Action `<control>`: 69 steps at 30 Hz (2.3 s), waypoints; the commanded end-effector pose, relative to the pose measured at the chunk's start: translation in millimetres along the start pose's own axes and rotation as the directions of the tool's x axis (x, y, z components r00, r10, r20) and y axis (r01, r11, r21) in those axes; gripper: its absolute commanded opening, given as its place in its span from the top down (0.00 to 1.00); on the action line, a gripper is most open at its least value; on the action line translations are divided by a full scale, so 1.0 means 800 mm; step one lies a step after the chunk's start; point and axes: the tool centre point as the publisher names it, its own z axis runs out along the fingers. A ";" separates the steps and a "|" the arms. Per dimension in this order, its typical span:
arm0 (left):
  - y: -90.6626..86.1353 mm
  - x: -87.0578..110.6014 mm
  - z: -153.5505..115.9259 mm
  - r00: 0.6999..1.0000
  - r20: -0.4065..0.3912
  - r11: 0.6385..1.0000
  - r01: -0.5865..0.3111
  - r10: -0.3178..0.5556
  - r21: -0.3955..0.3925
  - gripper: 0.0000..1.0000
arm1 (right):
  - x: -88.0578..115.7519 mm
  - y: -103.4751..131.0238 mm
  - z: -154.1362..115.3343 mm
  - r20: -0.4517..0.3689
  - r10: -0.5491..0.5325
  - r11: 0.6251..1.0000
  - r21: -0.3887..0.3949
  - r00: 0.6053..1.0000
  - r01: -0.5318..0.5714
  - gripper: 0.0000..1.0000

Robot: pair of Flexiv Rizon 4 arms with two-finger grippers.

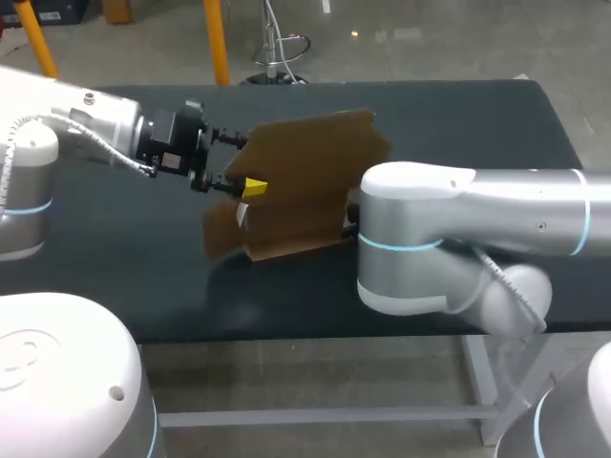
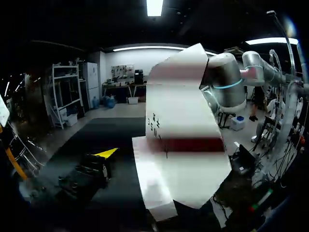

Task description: Assemble the packaging by folding the flat box into shape, placing the metal phone stand inside, and closing the box properly

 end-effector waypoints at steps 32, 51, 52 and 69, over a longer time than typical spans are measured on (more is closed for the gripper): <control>0.003 0.040 -0.058 0.999 -0.044 0.992 0.013 -0.018 -0.129 0.00 | -0.023 0.003 -0.024 -0.432 0.130 0.984 0.167 0.892 -0.062 1.00; 0.015 0.041 -0.090 0.987 -0.144 0.980 0.039 -0.068 -0.196 0.00 | -0.012 0.004 -0.022 -0.381 0.286 0.884 0.459 0.879 -0.089 1.00; 0.015 0.041 -0.090 0.987 -0.144 0.980 0.039 -0.068 -0.196 0.00 | -0.012 0.004 -0.022 -0.381 0.286 0.884 0.459 0.879 -0.089 1.00; 0.037 0.013 -0.075 0.990 -0.131 0.950 -0.088 0.051 -0.298 0.00 | -0.018 0.008 -0.025 -0.283 0.296 0.813 0.576 0.912 -0.085 1.00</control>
